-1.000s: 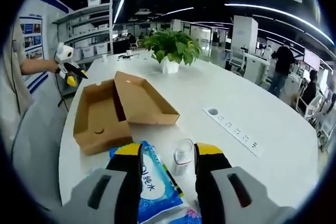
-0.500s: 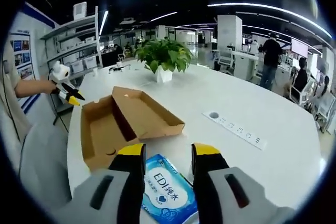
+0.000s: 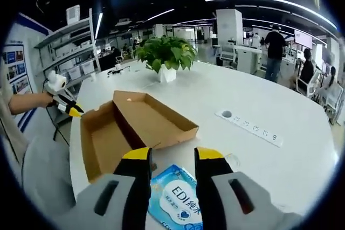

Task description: Operate the shoe box by opening the lid, removing the specified soft item, and placing it in the target area until the item is outside and the box remains undamaged.

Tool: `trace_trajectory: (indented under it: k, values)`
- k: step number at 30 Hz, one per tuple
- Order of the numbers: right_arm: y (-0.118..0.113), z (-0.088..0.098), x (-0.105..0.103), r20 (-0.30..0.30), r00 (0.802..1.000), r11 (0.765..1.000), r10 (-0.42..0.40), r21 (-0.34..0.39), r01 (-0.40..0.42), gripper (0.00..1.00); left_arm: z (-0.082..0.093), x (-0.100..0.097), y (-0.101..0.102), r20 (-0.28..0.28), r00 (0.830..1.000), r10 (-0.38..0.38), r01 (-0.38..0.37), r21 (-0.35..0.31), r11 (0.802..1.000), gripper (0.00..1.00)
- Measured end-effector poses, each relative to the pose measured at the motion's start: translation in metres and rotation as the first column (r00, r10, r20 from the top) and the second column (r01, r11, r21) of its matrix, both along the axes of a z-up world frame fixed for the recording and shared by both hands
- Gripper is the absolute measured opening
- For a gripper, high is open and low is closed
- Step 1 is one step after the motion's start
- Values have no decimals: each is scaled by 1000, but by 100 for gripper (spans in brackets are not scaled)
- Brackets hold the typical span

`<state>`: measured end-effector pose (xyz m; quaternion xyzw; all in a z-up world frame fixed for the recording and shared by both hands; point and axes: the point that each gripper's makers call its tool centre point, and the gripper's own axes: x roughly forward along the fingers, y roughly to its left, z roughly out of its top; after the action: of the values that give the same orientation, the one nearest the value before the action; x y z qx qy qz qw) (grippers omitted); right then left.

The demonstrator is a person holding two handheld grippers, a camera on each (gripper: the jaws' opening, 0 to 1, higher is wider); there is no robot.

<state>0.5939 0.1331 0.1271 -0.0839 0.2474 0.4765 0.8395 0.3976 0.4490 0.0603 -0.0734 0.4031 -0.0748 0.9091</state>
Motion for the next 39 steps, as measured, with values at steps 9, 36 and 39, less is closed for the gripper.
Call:
trace_trajectory:
  k: [9, 36, 39]
  values:
    - [20, -8, 15, 6, 1000, 999, -24, -27, 24, 27, -4, 5, 5, -8, 999, 42, -42, 2, 999, 14]
    - [71, -46, 51, -59, 997, 990, -56, -133, 48, 24, -20, 11, 5, -50, 988, 143, -145, -47, 988, 4]
    - [74, -51, 54, -64, 996, 988, -58, -150, 48, 24, -20, 10, 5, -49, 987, 150, -153, -45, 987, 4]
